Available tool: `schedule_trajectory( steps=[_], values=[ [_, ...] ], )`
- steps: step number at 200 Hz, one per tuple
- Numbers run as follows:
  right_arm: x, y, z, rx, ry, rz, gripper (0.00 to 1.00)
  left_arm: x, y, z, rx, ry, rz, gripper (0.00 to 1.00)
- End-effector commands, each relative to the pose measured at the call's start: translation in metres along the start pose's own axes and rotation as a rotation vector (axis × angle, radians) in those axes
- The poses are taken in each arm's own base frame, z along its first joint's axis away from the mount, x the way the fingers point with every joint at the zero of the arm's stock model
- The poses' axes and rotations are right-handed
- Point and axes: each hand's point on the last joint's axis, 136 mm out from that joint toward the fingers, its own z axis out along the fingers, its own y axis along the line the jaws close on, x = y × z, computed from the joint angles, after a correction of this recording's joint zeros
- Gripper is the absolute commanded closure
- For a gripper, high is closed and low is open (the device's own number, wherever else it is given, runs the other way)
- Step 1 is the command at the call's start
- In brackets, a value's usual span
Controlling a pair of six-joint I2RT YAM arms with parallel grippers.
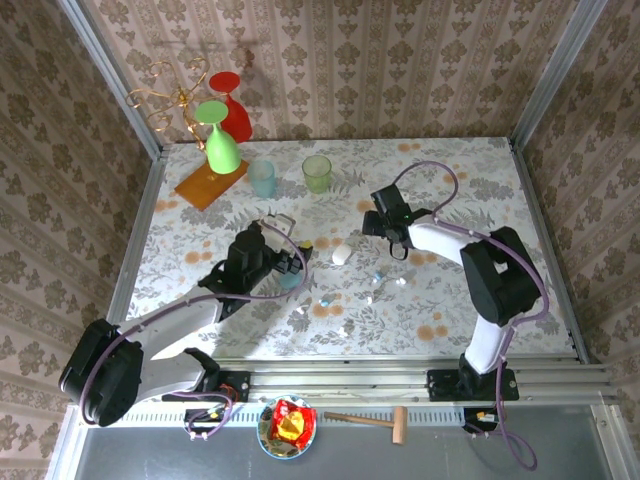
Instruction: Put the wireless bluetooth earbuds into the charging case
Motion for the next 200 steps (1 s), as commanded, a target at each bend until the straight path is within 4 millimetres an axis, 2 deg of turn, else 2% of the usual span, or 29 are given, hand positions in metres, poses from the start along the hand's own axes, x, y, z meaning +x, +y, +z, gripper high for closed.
schedule_trajectory(
  steps=[1,73,137,165,200],
  values=[
    [0.004,-0.006,0.009,0.076,0.03,-0.002,0.15,0.006,0.001,-0.003,-0.005,0.01,-0.024,0.0],
    [0.01,-0.009,0.031,0.142,0.077,-0.049,0.32,0.01,0.0,0.0,-0.003,0.023,-0.024,0.0],
    [0.01,-0.007,0.037,0.144,0.091,-0.087,0.55,0.009,0.001,0.001,-0.008,0.029,-0.036,0.0],
    [0.004,-0.004,0.029,0.115,0.069,-0.134,0.58,0.009,0.002,0.002,-0.012,0.044,-0.055,0.0],
    [-0.007,0.022,0.001,-0.076,-0.002,-0.245,0.58,0.003,0.013,0.0,-0.015,0.069,-0.171,0.0]
  ],
)
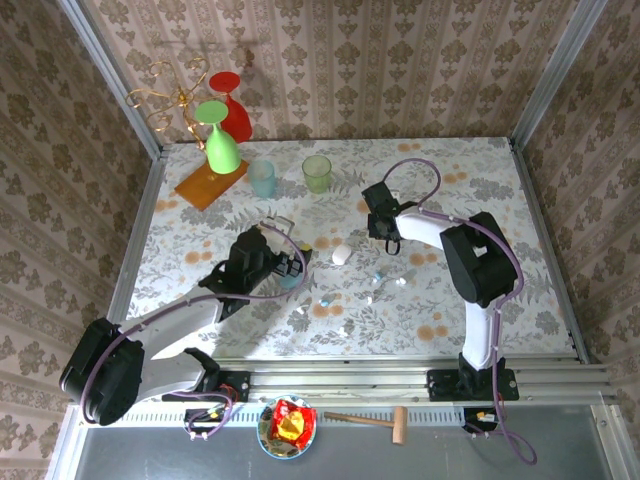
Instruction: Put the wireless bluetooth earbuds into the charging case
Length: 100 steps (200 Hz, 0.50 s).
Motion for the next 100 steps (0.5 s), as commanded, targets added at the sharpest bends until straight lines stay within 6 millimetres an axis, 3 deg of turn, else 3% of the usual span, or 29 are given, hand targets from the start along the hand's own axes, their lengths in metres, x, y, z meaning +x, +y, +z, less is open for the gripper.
schedule_trajectory(
  steps=[1,38,46,51,76,100],
  values=[
    [-0.018,0.018,-0.034,-0.137,-0.093,-0.11,0.58,-0.013,0.01,-0.002,-0.005,0.01,-0.122,0.0],
    [-0.017,0.028,-0.077,-0.276,-0.178,-0.305,0.59,-0.028,0.027,-0.009,0.083,0.027,-0.371,0.0],
    [-0.015,0.032,-0.087,-0.317,-0.192,-0.354,0.59,-0.034,0.022,-0.012,0.128,0.029,-0.398,0.0],
    [-0.013,0.035,-0.094,-0.348,-0.196,-0.387,0.59,-0.038,0.031,-0.014,0.127,0.025,-0.422,0.0],
    [0.0,0.052,-0.129,-0.488,-0.24,-0.562,0.58,-0.054,0.028,-0.024,0.208,0.049,-0.461,0.0],
    [0.006,0.064,-0.164,-0.58,-0.298,-0.69,0.59,-0.064,0.014,-0.032,0.336,0.099,-0.5,0.0]
  ],
)
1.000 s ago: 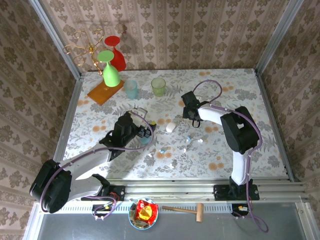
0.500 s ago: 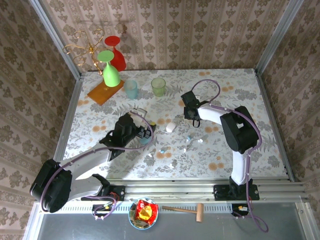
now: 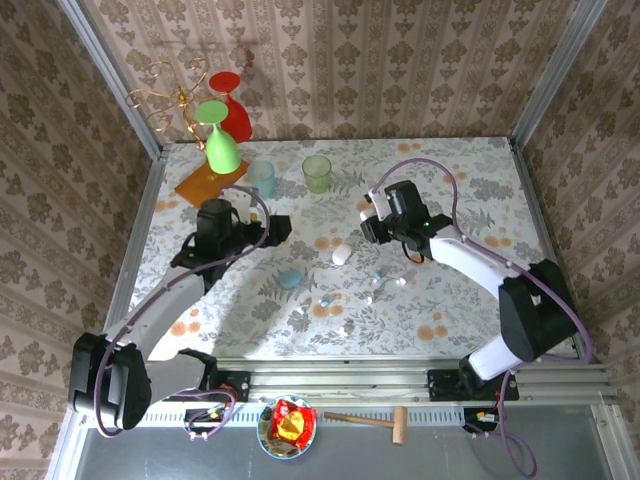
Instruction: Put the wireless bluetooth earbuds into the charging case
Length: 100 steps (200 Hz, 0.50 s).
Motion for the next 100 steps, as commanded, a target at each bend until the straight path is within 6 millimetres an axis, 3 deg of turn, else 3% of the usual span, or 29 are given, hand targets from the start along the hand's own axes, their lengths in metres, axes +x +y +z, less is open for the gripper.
schedule_trajectory(
  steps=[1,13,44,100],
  values=[
    [-0.004,0.039,-0.024,-0.173,-0.042,-0.211,0.59,0.001,-0.034,-0.013,0.185,0.101,-0.08,0.0],
    [-0.009,0.052,-0.034,-0.21,-0.067,-0.272,0.63,0.002,-0.044,-0.014,0.24,0.136,-0.099,0.03],
    [-0.024,0.081,-0.061,-0.284,-0.117,-0.377,0.63,0.003,-0.07,-0.016,0.381,0.182,-0.134,0.11],
    [-0.041,0.111,-0.078,-0.334,-0.15,-0.486,0.63,0.003,-0.112,-0.006,0.523,0.226,-0.149,0.29]
  ],
)
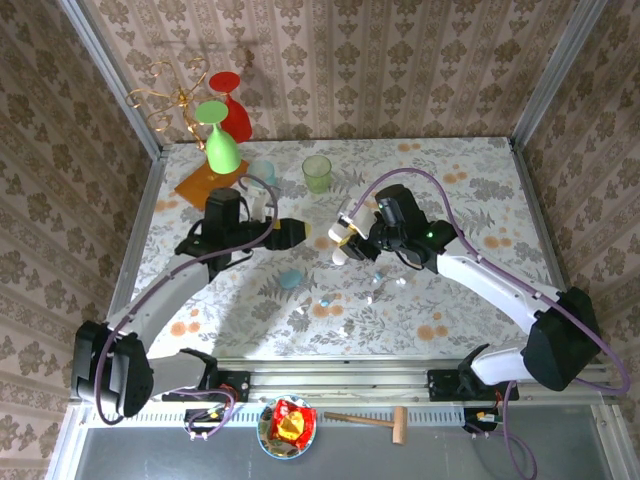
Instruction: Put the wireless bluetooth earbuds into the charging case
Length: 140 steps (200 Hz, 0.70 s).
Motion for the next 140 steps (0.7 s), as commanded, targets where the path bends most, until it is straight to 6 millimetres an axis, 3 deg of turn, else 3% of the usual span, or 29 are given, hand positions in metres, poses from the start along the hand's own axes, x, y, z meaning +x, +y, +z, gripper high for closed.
schedule_trajectory(
  steps=[1,63,118,140],
  values=[
    [-0.019,0.01,-0.011,-0.032,-0.03,-0.073,0.63,-0.013,-0.028,0.006,0.114,0.003,-0.014,0.3],
    [-0.035,0.012,-0.014,-0.004,-0.056,-0.131,0.63,-0.006,-0.036,0.027,0.135,0.064,-0.138,0.47],
    [-0.041,0.005,-0.01,0.035,-0.072,-0.138,0.65,-0.004,-0.047,0.037,0.192,0.094,-0.188,0.51],
    [-0.04,0.004,-0.008,0.038,-0.071,-0.139,0.65,-0.003,-0.047,0.039,0.19,0.094,-0.193,0.61]
  ],
)
